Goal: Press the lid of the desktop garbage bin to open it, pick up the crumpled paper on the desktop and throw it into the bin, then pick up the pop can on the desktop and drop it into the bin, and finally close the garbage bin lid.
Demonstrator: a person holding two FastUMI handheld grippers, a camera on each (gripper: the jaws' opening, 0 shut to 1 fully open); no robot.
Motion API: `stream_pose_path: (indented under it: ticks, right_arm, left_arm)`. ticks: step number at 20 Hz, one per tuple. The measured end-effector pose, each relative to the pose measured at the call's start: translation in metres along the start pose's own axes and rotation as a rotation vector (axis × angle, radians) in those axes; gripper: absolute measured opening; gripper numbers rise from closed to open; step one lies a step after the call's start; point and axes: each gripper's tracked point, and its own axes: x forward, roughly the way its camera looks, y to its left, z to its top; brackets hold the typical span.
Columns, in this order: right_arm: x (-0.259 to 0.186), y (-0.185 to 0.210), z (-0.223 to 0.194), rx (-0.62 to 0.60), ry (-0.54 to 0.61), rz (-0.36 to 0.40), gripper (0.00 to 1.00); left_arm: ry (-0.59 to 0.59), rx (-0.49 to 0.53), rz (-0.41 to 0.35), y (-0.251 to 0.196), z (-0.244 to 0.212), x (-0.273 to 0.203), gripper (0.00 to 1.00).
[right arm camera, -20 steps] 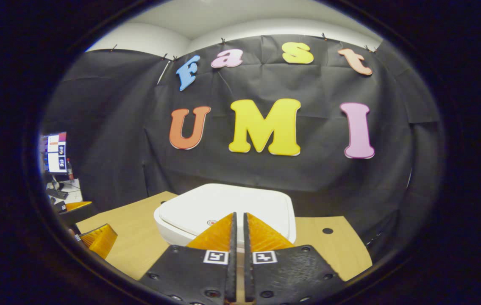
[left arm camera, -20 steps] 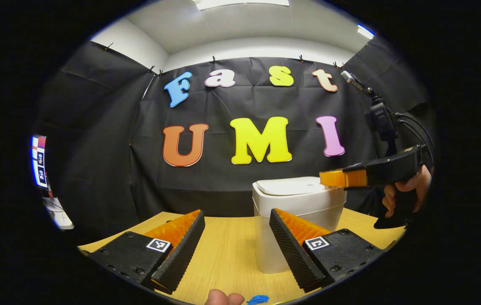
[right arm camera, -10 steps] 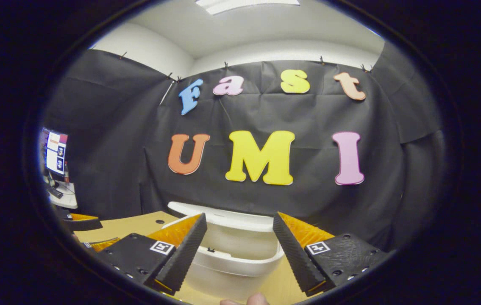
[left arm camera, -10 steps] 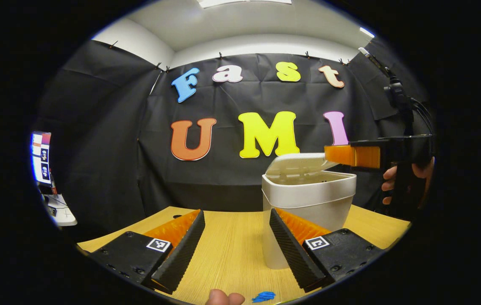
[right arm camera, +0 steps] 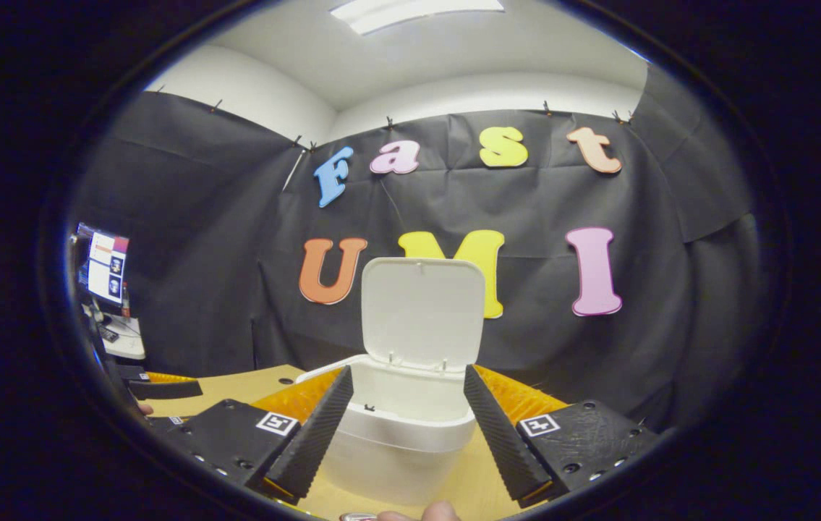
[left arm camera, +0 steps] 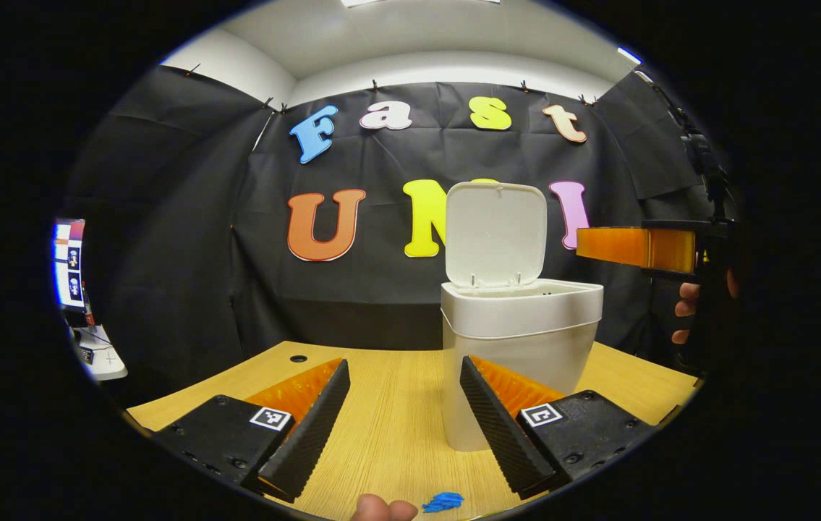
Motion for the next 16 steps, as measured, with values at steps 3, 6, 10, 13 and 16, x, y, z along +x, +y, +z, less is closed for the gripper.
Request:
stream_pose_path:
  ticks: [3, 6, 10, 13, 16]
  right_arm:
    - [-0.015, -0.008, -0.016, 0.016, 0.021, -0.005, 0.95]
    - [-0.029, -0.016, -0.033, 0.034, 0.029, -0.016, 0.97]
    - [-0.047, -0.018, -0.058, 0.062, 0.062, 0.002, 0.97]
    - [-0.058, -0.026, -0.072, 0.070, 0.076, -0.005, 0.95]
    - [-0.064, -0.028, -0.086, 0.066, 0.099, 0.002, 0.95]
  left_arm:
    - [0.038, 0.011, 0.006, 0.002, -0.016, -0.009, 0.99]
    - [0.091, 0.003, 0.014, 0.002, -0.040, -0.018, 0.99]
    - [0.163, -0.053, -0.003, -0.008, -0.073, -0.027, 0.99]
    - [0.222, -0.060, -0.001, -0.016, -0.103, -0.036, 0.99]
    - [0.307, -0.066, -0.006, -0.024, -0.134, -0.047, 1.00]
